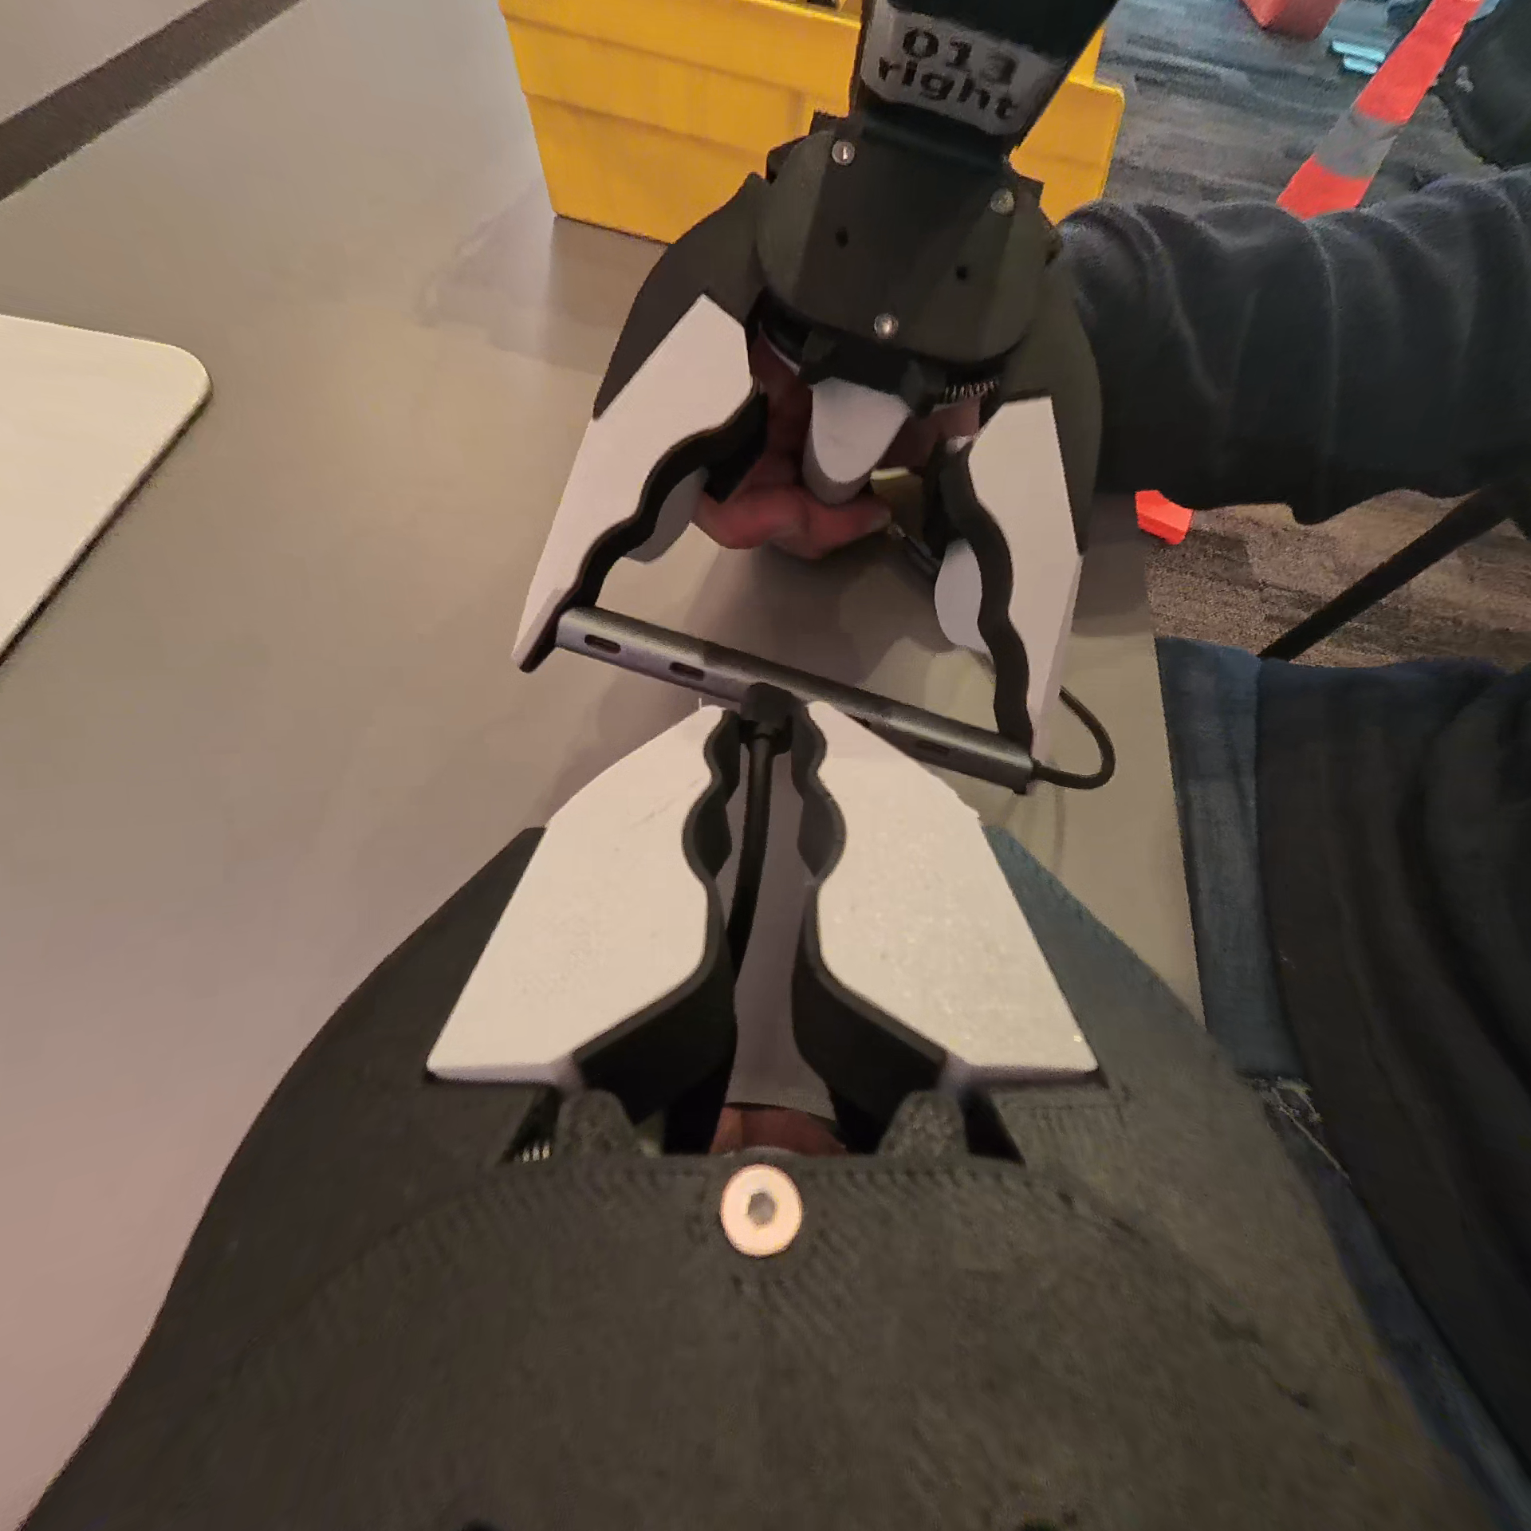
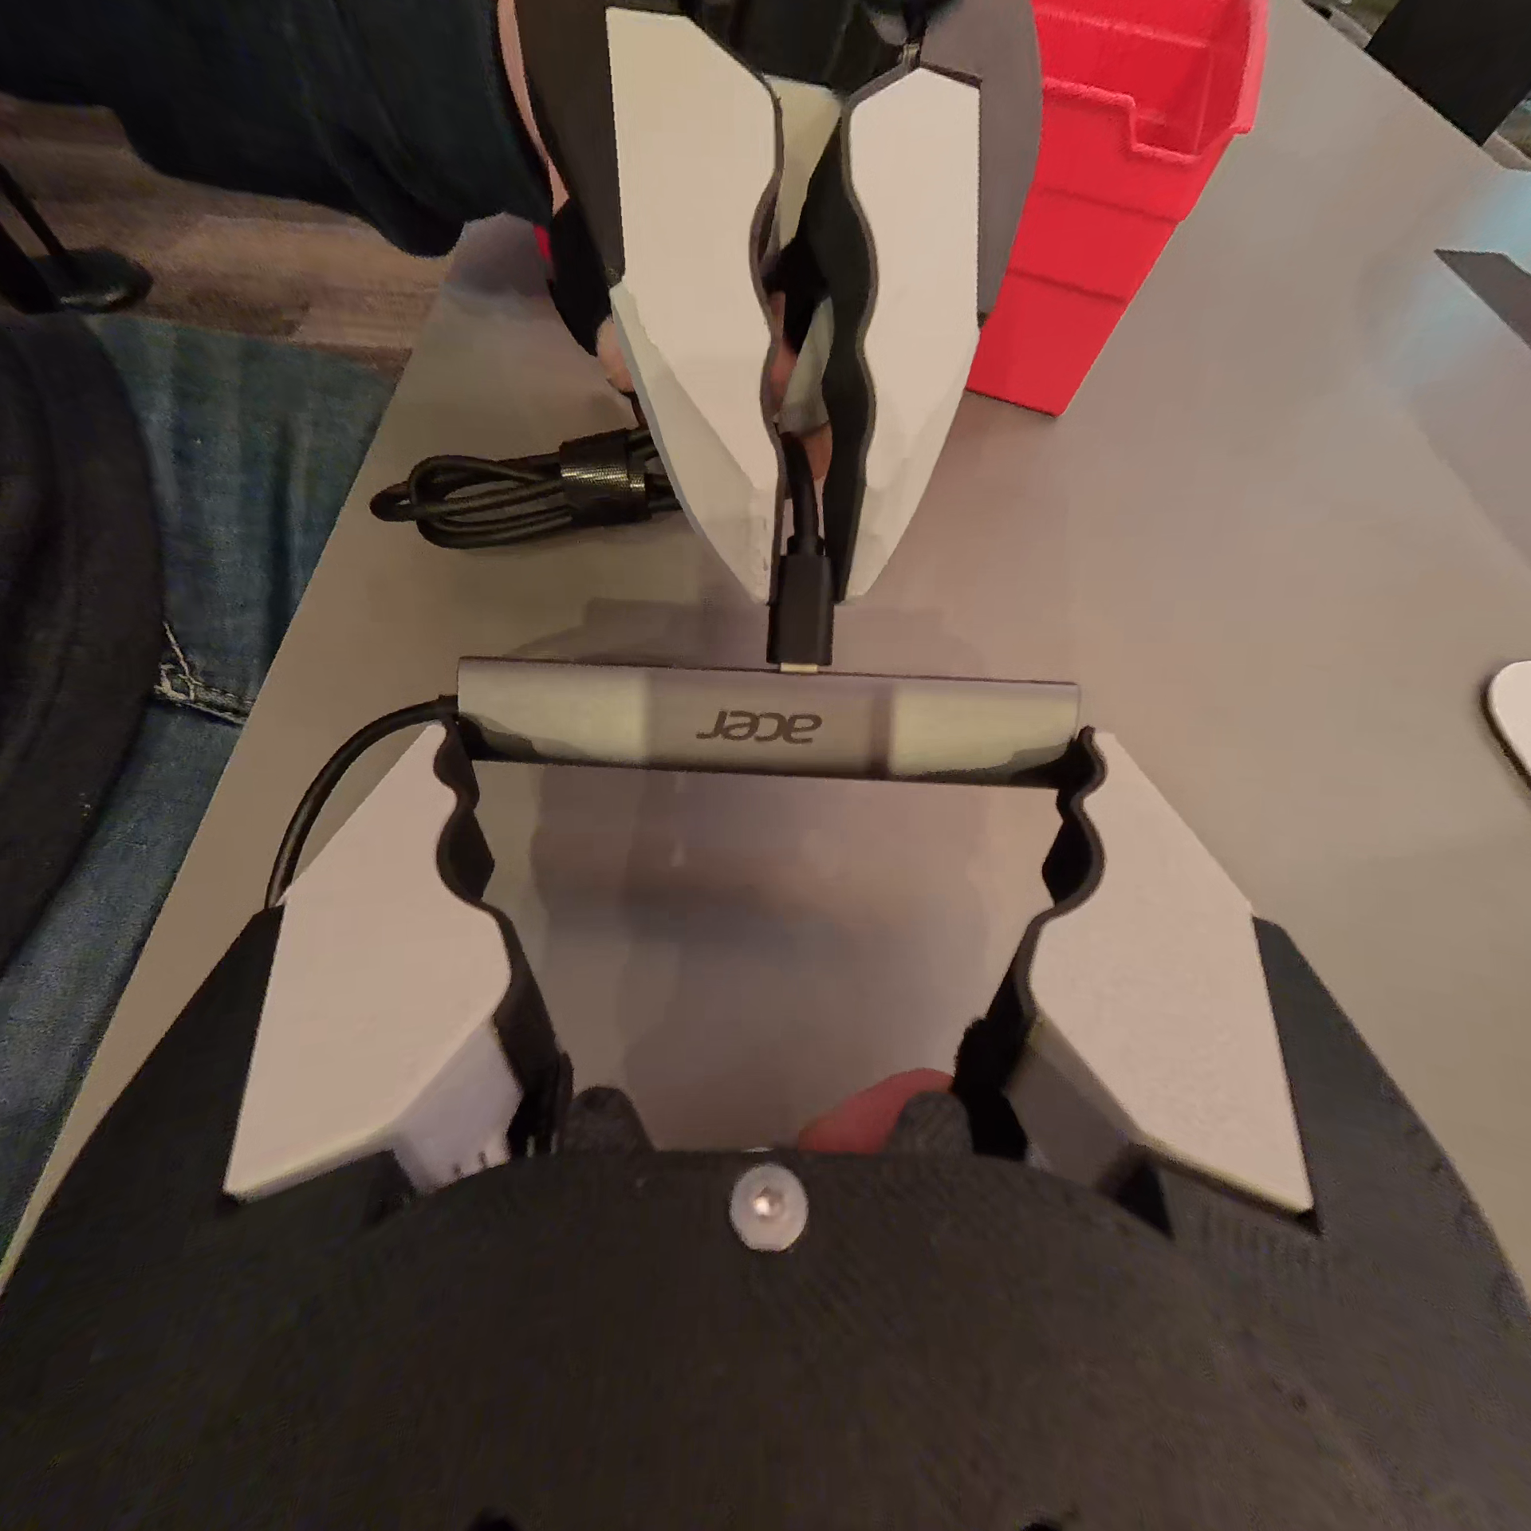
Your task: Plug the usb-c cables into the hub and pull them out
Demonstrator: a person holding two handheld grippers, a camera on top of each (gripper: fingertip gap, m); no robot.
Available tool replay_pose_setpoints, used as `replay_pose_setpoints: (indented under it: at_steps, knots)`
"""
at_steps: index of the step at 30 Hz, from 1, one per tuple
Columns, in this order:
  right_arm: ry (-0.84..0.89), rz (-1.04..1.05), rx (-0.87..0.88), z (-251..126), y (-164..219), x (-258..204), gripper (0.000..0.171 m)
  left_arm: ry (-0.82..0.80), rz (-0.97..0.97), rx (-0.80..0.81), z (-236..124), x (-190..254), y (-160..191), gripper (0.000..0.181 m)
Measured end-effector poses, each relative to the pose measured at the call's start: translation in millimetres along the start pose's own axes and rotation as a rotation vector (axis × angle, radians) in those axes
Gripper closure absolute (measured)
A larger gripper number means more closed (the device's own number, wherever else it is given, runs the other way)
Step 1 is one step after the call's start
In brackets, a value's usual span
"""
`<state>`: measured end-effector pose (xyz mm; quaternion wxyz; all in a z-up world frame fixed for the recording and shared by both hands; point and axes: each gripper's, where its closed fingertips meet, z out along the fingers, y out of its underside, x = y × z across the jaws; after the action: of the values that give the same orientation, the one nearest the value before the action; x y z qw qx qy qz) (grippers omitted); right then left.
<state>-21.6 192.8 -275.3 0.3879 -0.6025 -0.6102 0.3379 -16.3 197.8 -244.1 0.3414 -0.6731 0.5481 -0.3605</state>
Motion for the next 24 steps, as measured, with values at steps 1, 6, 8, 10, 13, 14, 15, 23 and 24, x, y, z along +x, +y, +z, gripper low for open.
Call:
replay_pose_setpoints:
  at_steps: [1,6,8,10,13,14,15,23,24]
  knots:
    - [-0.001,-0.012,-0.013,1,1,-1,0.036,0.010,0.000,-0.008,0,1,1,0.170]
    - [0.005,-0.016,-0.034,4,4,1,0.036,-0.007,0.033,-0.054,1,-1,3,0.169]
    - [0.014,-0.013,-0.019,2,1,2,0.036,-0.012,0.032,-0.053,0,-1,2,0.169]
    - [0.037,-0.013,0.002,-3,-5,5,0.036,-0.027,0.032,-0.037,-3,-2,-4,0.169]
    - [0.068,-0.013,0.037,-16,-19,9,0.036,-0.052,0.034,0.007,-9,-1,-20,0.165]
    - [0.090,-0.025,0.019,-20,-20,12,0.036,-0.061,0.039,0.035,-12,0,-27,0.162]
    - [0.110,-0.029,0.003,-23,-20,16,0.036,-0.075,0.046,0.058,-15,1,-34,0.158]
    - [0.303,0.000,-0.002,-73,-44,47,0.036,-0.252,0.134,0.194,-58,3,-85,0.144]
    - [0.338,-0.001,-0.002,-83,-49,53,0.036,-0.275,0.144,0.218,-65,4,-89,0.144]
